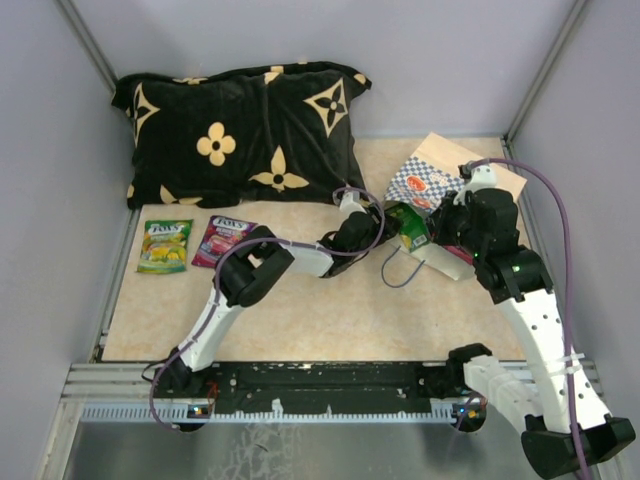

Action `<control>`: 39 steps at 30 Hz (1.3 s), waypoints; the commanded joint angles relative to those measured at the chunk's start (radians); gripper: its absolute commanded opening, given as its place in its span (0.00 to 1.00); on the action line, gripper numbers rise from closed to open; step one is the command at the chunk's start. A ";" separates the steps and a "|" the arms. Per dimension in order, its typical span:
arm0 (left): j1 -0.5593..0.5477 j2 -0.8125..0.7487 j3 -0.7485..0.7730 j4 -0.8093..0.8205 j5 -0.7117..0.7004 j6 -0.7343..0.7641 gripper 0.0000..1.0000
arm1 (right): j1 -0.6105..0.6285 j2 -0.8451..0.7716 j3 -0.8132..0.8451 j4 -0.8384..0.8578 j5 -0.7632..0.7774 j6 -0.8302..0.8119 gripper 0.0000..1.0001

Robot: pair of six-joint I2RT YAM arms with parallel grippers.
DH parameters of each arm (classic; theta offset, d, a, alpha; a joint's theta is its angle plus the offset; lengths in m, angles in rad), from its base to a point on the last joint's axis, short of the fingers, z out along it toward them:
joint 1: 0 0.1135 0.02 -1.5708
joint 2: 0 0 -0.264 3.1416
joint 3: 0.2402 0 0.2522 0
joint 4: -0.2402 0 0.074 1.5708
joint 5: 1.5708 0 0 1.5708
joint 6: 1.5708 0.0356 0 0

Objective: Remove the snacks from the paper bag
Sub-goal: Take out the snack from the paper bag, then place the snack at the center of the board.

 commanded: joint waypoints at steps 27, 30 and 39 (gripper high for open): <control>-0.030 -0.183 -0.168 0.070 -0.138 0.237 0.00 | 0.010 -0.023 0.053 0.036 0.013 -0.025 0.00; -0.052 -0.302 -0.277 0.075 -0.148 0.331 0.00 | 0.010 -0.023 0.044 0.050 0.010 -0.022 0.00; -0.103 -0.829 -0.631 -0.365 -0.276 0.445 0.00 | 0.010 -0.020 0.016 0.090 -0.014 -0.007 0.00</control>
